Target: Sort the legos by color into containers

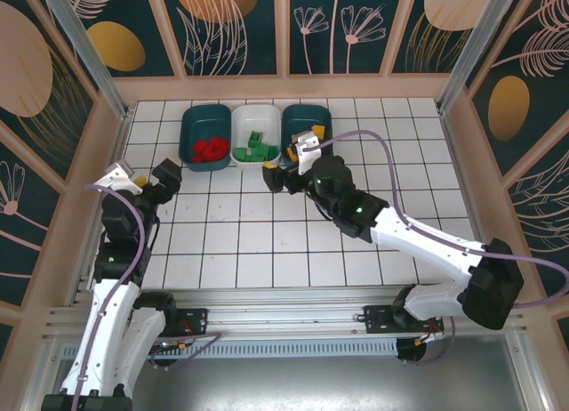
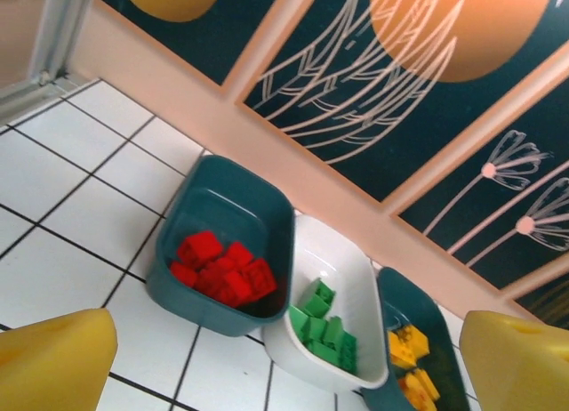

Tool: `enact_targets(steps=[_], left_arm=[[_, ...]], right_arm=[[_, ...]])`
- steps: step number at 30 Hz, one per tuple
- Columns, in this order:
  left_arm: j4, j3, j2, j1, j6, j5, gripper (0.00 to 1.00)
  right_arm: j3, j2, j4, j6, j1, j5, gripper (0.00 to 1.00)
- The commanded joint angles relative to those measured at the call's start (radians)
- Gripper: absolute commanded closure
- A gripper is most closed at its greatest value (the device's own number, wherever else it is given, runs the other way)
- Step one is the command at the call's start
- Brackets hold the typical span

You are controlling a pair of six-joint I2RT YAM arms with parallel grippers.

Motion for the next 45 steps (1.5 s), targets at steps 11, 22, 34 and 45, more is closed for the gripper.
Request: enact_targets(steps=[11,22,34,45], left_arm=[[0.828,-0.582,-0.183,0.007,0.451,-0.286,0.02],[1.469,-0.650,0.534,0.008,0.544,-0.356,0.01],[1.401,-0.405,0.900,0.014,0.574,-0.235,0.01],[1.346,-0.356,0.920,0.030,0.558,-0.233,0.01]], right_arm=[[-0.458,-0.209,0.386,-0.370,-0.306,-0.159,0.01],[-0.733,-0.254,0.654,-0.258,-0.588,-0.159,0.01],[-0.906,-0.020,1.136,-0.172,-0.833,-0.249,0.01],[-0.749,0.238,1.088,-0.062,-0.922,-0.286,0.01]])
